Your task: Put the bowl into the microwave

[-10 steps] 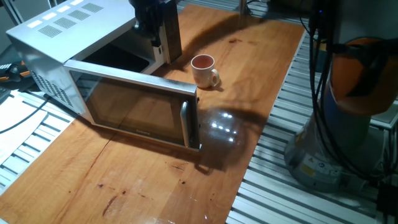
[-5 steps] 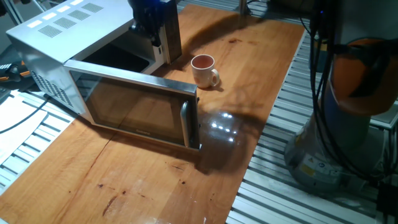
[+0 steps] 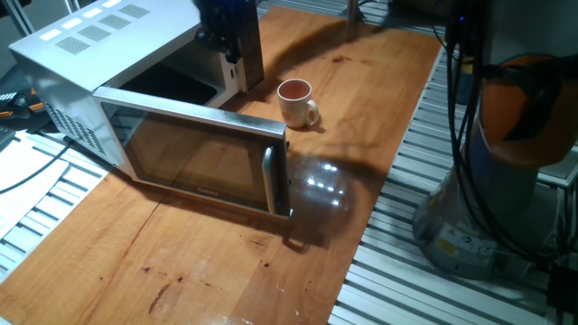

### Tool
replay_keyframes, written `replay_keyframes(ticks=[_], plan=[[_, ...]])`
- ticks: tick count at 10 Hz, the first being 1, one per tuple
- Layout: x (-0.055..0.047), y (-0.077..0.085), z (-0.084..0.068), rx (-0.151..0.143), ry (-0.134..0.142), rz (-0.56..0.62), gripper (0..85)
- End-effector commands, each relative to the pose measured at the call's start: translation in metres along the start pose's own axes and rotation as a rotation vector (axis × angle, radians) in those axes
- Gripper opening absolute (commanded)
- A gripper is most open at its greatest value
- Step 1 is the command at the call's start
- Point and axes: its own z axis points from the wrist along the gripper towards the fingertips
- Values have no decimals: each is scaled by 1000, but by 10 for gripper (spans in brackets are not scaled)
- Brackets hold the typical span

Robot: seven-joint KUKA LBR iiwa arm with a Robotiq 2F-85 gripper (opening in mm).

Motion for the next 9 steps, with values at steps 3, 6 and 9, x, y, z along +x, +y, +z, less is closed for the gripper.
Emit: replay_keyframes(ticks=[3,6,9], plan=[[8,-71,26,1,-28,-5,340],[13,-87,48,-22,-28,-14,340],[7,-102,70,-43,-44,-39,340]])
